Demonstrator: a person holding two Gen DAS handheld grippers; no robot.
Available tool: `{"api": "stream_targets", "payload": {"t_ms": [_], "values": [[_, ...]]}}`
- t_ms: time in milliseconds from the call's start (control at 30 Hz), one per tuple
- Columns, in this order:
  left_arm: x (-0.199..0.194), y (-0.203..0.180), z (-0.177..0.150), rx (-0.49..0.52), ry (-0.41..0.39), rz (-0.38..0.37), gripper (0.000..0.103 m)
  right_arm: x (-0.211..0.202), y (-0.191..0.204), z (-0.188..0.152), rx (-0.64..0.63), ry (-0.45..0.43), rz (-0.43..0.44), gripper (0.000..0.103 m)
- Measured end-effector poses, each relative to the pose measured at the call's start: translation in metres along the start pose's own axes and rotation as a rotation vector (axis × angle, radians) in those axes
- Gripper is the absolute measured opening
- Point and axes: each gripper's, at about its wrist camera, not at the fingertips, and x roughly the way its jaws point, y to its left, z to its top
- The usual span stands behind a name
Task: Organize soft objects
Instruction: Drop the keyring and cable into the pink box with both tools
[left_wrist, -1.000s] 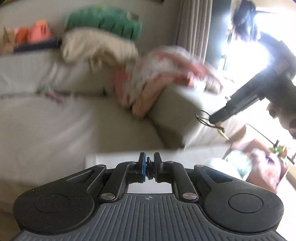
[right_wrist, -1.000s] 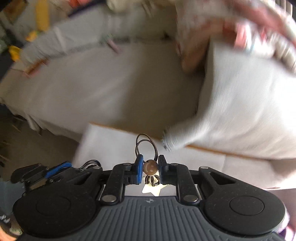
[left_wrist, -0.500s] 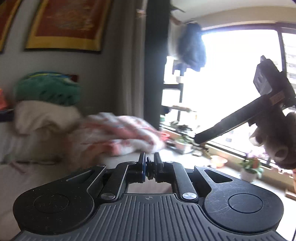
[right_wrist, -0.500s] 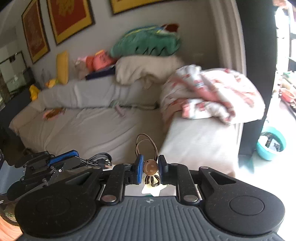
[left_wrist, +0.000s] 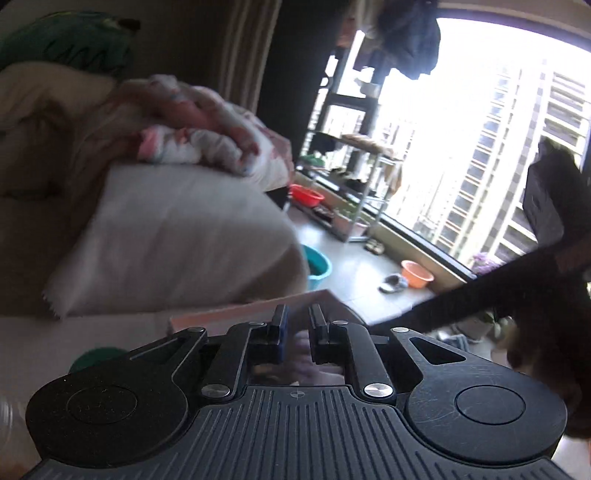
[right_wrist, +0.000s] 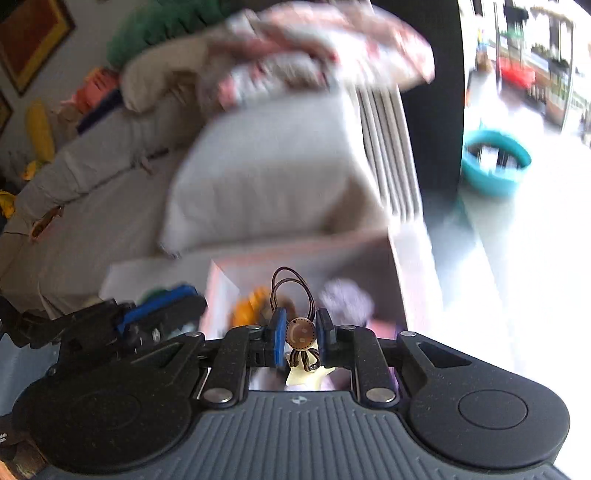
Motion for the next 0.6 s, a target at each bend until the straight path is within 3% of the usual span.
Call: {"api": "stream_targets", "payload": {"t_ms": [167,200,233,300,400,500,533,567,600], "values": [[-0.02,0.022,0.001,-0.119,0.0,-0.03,0.013,0.053,-0.014,-0.009,0.073,0.107,0.058,0.017],[-0.025,0.024,-0.001,-0.15,0.023,-0.019,0.013,0.062,-0.013,-0.011,0.093,0.123,0.073,0.017],[-0.03,0.026,-0.005,-0.186,0.056,-0.001,0.013,0.071,-0.01,-0.01,0.096,0.12,0.1,0.01],[-0.036,0.035,-0.018,-0.252,0.118,0.025,0.013,0.081,0.001,-0.01,0.081,0.128,0.105,0.01],[-0.054,0.044,-0.045,-0.225,0.175,0.065,0.013,0.083,0.013,-0.014,0.043,0.097,0.084,0.015],[-0.08,0.048,-0.075,-0.099,0.245,0.177,0.013,0.056,0.022,-0.023,-0.003,0.015,0.076,0.043],[-0.089,0.049,-0.085,-0.072,0.261,0.203,0.013,0.045,0.023,-0.027,-0.022,-0.029,0.066,0.058],[-0.098,0.052,-0.095,-0.053,0.274,0.228,0.013,0.031,0.028,-0.034,-0.049,-0.08,0.051,0.067],[-0.111,0.053,-0.106,-0.04,0.282,0.256,0.013,0.015,0.033,-0.043,-0.083,-0.128,0.027,0.068]]}}
